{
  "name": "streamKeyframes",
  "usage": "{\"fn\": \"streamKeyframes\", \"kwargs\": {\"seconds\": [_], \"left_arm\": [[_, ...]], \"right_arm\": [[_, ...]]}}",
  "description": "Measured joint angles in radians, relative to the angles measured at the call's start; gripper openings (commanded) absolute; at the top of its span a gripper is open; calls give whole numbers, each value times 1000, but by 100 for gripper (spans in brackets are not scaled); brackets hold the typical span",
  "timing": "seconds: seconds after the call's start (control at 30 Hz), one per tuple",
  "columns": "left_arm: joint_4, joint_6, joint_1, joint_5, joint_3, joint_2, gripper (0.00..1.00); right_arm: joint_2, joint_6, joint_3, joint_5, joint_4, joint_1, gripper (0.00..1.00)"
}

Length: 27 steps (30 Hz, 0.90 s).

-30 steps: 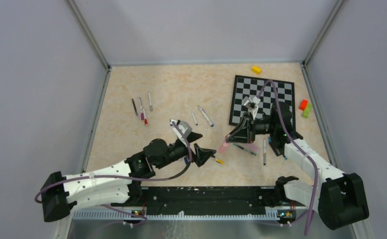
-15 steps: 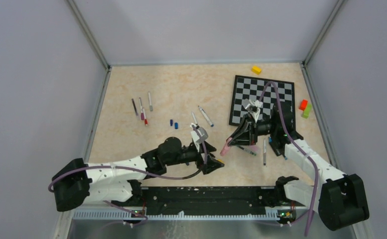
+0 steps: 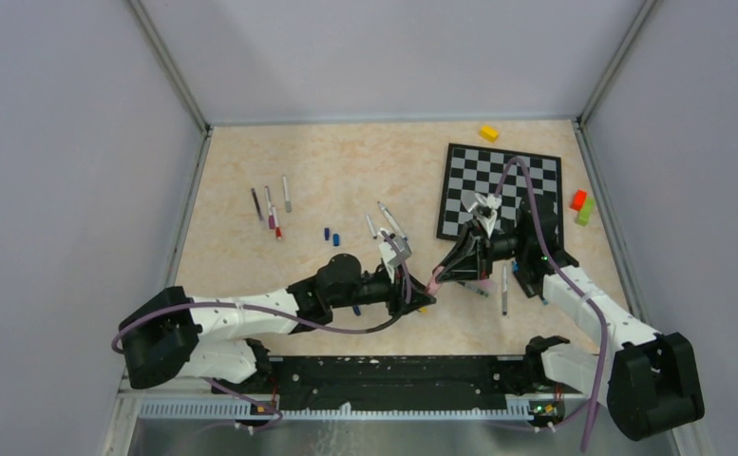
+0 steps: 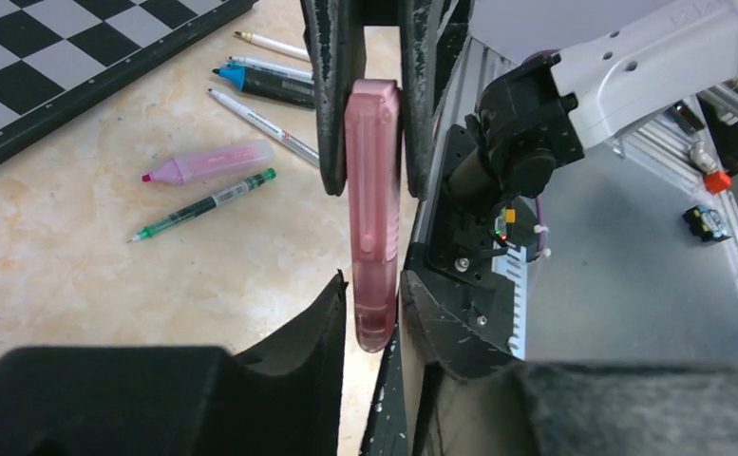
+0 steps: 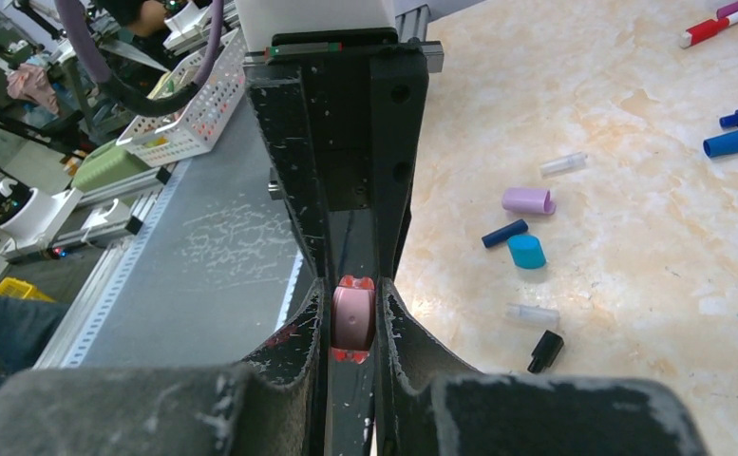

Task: Open the pen caps
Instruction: Open the pen cap from the pen.

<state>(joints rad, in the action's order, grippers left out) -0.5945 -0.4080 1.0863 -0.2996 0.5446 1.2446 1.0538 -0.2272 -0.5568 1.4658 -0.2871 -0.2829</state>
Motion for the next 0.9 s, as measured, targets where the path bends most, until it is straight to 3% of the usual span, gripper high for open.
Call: {"fn": "streamKeyframes", "kwargs": {"seconds": [0.1,0.13,0.7,0.9], "left_arm": [[-1,-10,-8,-15,1,13,2],[-1,-13,-11,-23,2,13,0],[-59,-74,-102,-175,-10,0,0],[15,-89,-120,-205,-41,-6,0]], "right_arm": [[0,10,0,2,8,0,0],[0,11,0,3,11,0,0],[-4,23,-27,20,77,65,0],[-5,26,-29,-31,94,96,0]]}}
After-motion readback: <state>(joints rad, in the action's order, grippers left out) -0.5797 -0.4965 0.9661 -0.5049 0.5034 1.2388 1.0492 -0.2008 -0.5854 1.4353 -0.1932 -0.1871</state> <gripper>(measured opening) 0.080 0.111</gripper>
